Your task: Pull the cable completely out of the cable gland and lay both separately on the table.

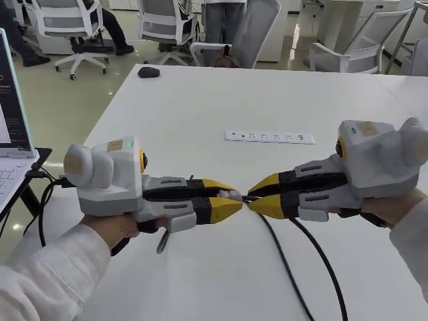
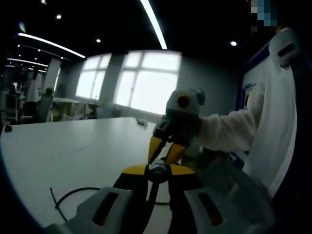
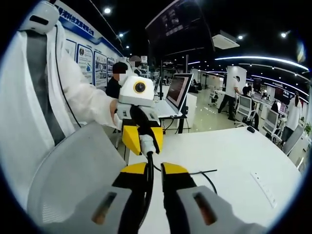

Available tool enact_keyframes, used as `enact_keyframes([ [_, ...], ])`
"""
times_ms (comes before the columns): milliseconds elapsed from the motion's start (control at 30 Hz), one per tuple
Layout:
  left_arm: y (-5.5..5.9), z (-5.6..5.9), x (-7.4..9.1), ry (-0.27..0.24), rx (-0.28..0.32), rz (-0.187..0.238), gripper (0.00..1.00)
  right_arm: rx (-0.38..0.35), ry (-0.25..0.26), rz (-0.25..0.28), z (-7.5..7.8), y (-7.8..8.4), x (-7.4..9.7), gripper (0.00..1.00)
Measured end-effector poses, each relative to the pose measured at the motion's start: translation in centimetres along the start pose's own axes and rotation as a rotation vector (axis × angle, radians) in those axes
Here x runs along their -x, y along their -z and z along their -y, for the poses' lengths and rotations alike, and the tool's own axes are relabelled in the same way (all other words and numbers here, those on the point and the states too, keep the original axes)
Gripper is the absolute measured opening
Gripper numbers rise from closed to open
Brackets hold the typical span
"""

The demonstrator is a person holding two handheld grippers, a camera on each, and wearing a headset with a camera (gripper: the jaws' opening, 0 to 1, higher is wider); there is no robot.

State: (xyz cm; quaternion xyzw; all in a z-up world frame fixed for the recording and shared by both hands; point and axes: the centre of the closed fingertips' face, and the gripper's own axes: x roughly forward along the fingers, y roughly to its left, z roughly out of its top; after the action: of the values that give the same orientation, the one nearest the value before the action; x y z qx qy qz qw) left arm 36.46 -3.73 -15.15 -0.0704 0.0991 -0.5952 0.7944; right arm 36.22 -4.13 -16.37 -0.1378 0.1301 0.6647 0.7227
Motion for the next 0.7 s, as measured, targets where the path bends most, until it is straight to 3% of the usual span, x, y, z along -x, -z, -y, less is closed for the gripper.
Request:
enact_keyframes([
  [133,-0.2,-0.2,0.0,-0.003,0.004,0.009,0.16,-0.002,-0.026,0.010,-0.4,-0.1,-0.1,0.03],
  [467,-0.2,-0.3,0.0,-0.003,0.007,0.008,0.16,0.021,-0.011,0.011,0.0,-0.1,-0.1,0.03],
  [700,-0.1,-0.6,0.2,-0.016,0.014,0.005,0.16,0.010,-0.001,-0.002,0.4,1.0,0.5,0.03],
])
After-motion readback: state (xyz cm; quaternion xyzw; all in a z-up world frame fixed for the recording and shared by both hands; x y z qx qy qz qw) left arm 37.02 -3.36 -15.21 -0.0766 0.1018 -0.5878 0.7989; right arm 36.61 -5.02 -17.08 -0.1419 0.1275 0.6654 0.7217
